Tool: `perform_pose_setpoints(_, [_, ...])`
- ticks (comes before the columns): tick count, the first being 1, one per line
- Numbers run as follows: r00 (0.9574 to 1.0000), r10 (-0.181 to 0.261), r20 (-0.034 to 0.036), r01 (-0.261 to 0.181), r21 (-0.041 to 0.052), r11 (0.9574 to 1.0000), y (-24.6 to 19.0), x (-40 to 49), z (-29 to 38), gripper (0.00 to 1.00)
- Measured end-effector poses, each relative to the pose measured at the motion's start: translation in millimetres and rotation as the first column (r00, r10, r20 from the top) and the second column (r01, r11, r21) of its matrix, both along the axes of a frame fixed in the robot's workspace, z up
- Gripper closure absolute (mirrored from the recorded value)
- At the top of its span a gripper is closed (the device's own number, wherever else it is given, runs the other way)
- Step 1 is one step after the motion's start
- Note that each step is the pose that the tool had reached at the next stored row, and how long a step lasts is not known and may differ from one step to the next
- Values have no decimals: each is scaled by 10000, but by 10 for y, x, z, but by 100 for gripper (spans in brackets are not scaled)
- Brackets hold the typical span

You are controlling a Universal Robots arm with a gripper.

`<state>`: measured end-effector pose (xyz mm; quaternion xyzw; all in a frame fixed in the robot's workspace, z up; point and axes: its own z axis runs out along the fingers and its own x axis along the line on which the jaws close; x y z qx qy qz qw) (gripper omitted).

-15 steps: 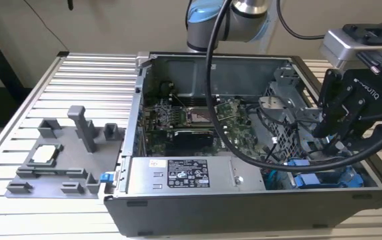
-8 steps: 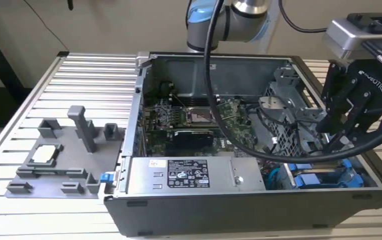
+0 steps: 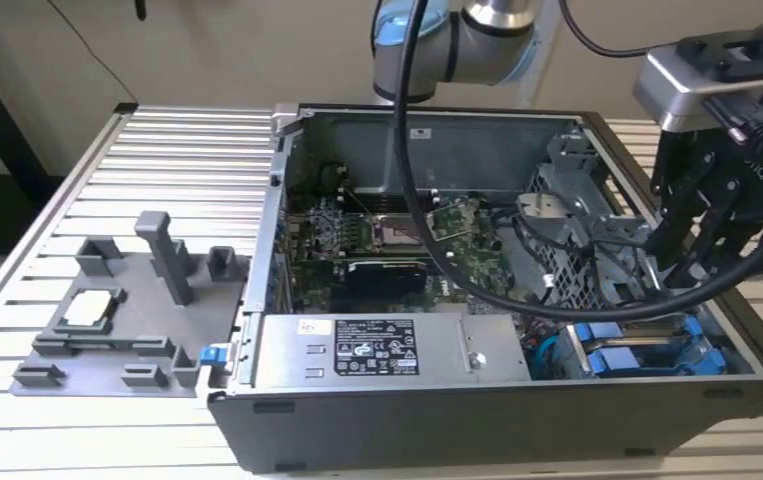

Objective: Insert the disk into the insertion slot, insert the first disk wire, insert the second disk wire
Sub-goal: 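Insert the first disk wire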

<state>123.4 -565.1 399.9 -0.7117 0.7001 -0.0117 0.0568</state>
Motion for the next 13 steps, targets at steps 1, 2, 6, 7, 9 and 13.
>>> perform_pose_setpoints(1, [9999,1,139,-1,38,10000,1,-9,-2,60])
perform_pose_setpoints(2, [9996,6,278,-7,50,10000,1,-17,-5,60])
perform_pose_setpoints(6, [9973,33,734,-38,64,10000,8,-59,-20,60])
perform_pose_setpoints(7, [9966,38,827,-44,69,10000,11,-74,-27,60])
perform_pose_setpoints(9, [9952,66,979,-74,74,9999,18,-94,-43,60])
perform_pose_setpoints(13, [9919,202,1251,-212,70,9998,38,-115,-81,60])
